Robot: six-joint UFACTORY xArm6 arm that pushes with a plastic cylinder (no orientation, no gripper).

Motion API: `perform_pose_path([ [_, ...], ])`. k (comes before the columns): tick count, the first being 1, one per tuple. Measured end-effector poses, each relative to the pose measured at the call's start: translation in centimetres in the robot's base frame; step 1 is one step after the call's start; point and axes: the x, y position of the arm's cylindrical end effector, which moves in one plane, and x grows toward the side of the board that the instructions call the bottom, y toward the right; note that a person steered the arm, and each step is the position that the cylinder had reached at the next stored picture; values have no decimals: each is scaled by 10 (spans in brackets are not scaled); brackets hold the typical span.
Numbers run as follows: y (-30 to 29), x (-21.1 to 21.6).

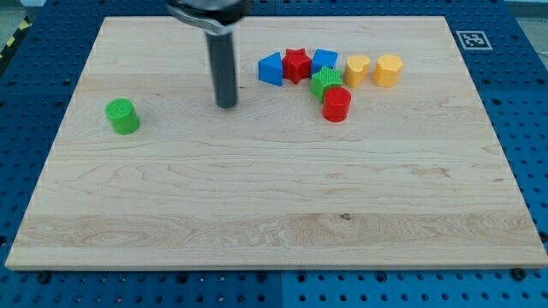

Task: Push the green circle towards the center of the board

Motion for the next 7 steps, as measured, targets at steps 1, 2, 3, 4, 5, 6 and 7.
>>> perform_pose_path([
  [1,-76,-12],
  [2,-158,-12],
  [3,-186,13],
  [4,-127,65],
  [5,-32,88],
  [6,-26,88],
  [7,-100,88],
])
